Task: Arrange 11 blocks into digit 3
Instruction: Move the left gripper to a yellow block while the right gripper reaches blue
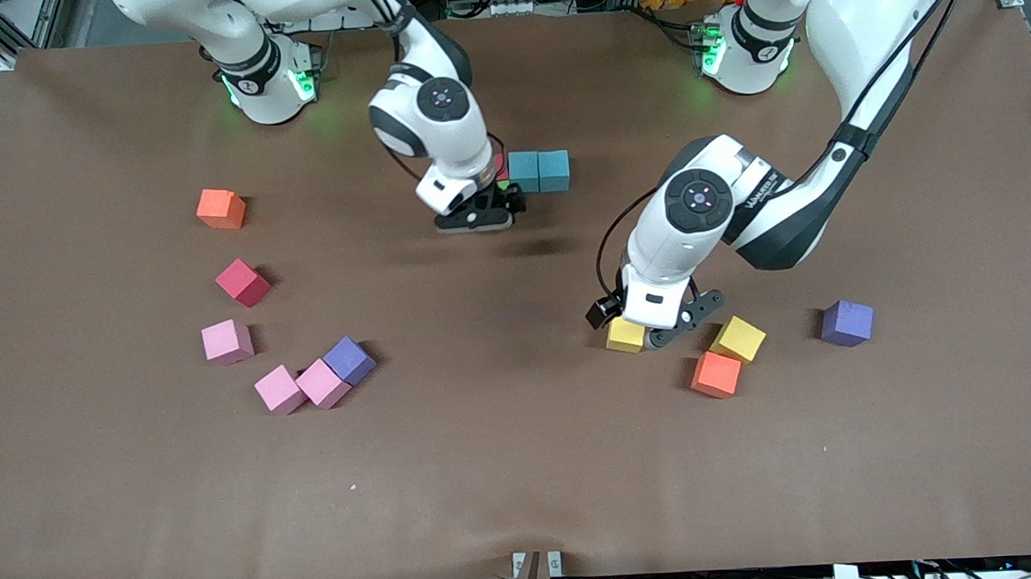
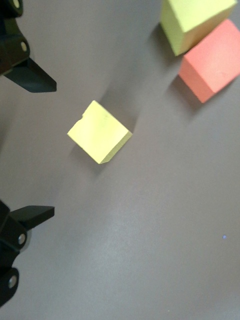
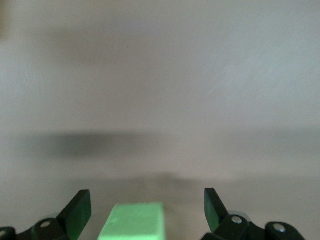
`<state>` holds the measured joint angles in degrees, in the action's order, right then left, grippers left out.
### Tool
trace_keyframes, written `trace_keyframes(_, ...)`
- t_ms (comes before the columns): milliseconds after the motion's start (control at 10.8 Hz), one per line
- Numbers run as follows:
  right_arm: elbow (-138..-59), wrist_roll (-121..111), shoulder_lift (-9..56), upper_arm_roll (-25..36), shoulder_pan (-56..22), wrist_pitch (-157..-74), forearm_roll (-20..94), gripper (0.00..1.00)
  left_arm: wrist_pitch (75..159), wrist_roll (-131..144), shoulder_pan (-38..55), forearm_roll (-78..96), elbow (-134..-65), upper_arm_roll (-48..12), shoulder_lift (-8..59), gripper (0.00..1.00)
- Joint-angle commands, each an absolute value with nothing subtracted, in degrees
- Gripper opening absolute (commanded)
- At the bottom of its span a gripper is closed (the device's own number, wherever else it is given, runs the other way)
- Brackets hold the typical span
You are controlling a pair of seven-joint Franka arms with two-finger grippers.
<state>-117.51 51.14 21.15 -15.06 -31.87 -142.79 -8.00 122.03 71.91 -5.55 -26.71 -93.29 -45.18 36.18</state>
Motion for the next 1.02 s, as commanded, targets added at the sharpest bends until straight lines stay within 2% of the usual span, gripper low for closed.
trace_keyframes(0,-116.6,39.0,19.2,-15.8,-22.1,-140.4,-8.9,1.00,121.0,59.6,-4.7,-28.7,-92.9,-44.8,37.2,1.00)
trace_keyframes(371,-114.7,14.3,20.3,-16.8,-9.0,-140.2,-9.1,1.00,121.0,47.9,-4.3,-32.8,-93.0,-44.5,39.3,1.00)
trace_keyframes(557,-114.3,1.3,20.7,-17.5,-5.9,-140.2,-7.3,1.00,121.2,44.2,-4.1,-36.7,-93.0,-44.6,41.0,1.00)
trace_keyframes(650,-113.6,5.7,20.6,-17.9,-4.8,-140.0,-2.0,1.00,121.5,42.8,-4.0,-37.9,-92.9,-44.5,41.7,1.00)
trace_keyframes(928,-113.1,-7.4,21.3,-17.8,-2.6,-139.0,-1.4,1.00,122.1,38.2,-4.0,-39.0,-92.8,-43.6,43.8,1.00)
